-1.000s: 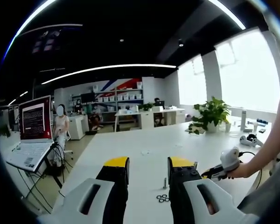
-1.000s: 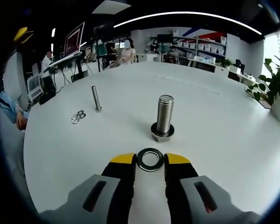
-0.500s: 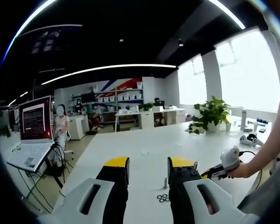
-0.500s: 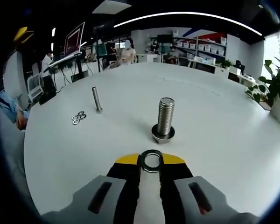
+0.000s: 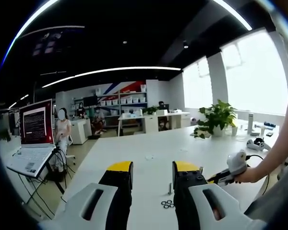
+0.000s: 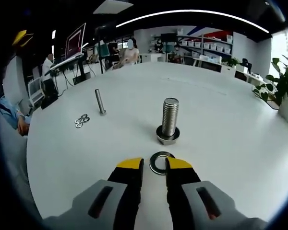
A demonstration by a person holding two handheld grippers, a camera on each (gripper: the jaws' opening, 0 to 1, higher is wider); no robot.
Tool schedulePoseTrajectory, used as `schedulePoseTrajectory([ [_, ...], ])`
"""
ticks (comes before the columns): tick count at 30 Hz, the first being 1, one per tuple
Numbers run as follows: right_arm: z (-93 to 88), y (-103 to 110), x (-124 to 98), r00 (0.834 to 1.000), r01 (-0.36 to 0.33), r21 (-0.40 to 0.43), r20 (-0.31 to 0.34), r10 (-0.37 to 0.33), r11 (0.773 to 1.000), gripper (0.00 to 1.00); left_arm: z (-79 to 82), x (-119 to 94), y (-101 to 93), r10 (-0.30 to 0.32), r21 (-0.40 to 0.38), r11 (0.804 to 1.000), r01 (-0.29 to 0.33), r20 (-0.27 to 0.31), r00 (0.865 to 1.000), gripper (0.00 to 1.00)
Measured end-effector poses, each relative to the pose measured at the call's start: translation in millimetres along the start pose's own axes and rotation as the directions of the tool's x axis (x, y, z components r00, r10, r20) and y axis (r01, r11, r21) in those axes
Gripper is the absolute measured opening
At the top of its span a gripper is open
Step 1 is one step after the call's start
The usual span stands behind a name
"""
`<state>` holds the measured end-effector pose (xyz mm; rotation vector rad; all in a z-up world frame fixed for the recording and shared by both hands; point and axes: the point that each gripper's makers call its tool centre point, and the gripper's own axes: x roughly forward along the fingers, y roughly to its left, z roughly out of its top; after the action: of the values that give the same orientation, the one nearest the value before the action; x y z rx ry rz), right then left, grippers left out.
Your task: Place the washer onto the threaded stud by aligning its center hole with the stud, sliding it down to the base, and recovering from edge contact or off-axis alignment until the washer reaches the visible bottom stop.
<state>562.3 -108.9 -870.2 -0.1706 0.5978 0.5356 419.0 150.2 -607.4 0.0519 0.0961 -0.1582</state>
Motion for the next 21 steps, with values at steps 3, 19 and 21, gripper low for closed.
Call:
schedulePoseTrajectory([
  [3,0.1,-2.0,-2.4,1.000,0.004,-0.006,0.003,-0.004,1.000,0.24,-3.2,0.3,-0.7,-0.003,-0.002,1.000,0.003,-0.004,1.000,0.31],
  [19,2.2,-3.2,0.7,0.997,0.059,0.024,-0.041,-0.058,0.998,0.29,-4.0,1.1,-2.9,-0.008,-0.005,1.000,0.008,-0.009,1.000,0.31],
  [21,2.4,-3.4,1.5,0.997,0.062,0.020,-0.041,-0.061,0.998,0.29,-4.8,1.4,-1.9,-0.006,-0.002,1.000,0.006,-0.009,1.000,0.31],
])
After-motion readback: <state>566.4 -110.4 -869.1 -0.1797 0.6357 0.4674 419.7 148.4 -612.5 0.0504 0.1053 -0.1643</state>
